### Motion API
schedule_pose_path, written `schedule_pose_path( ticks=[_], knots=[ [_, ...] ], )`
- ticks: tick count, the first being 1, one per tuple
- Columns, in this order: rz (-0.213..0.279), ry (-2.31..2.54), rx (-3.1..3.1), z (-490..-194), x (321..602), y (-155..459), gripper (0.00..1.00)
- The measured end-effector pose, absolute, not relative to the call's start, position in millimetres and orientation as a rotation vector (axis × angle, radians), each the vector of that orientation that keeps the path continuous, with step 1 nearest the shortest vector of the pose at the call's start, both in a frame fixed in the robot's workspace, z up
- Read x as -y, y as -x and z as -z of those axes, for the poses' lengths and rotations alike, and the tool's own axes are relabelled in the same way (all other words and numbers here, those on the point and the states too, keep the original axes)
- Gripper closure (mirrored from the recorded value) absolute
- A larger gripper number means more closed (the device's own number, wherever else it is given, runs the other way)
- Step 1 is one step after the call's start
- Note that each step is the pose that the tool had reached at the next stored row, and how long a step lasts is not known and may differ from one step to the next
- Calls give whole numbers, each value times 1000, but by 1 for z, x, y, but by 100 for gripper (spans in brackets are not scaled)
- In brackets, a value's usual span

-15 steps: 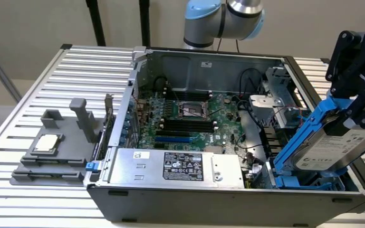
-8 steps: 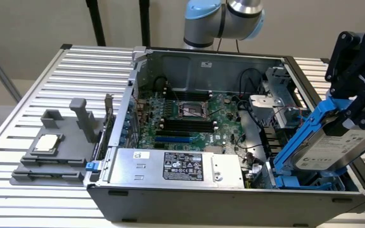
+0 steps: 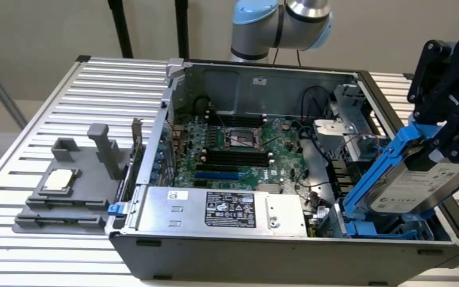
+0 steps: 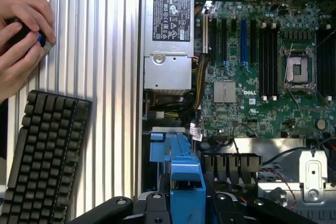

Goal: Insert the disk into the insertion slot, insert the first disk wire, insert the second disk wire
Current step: 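Insert the disk into the insertion slot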

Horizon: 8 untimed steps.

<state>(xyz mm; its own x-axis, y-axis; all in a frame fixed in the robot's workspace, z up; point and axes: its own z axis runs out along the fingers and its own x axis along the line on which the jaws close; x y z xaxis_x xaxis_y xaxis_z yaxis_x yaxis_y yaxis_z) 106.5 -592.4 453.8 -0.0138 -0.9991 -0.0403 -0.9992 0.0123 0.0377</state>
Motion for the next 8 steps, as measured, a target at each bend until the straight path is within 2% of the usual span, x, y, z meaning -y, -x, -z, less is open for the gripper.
schedule_pose_path(
  ticks=[8],
  knots=[
    [-91,2205,-2223,-451,592,-106,68]
  ],
)
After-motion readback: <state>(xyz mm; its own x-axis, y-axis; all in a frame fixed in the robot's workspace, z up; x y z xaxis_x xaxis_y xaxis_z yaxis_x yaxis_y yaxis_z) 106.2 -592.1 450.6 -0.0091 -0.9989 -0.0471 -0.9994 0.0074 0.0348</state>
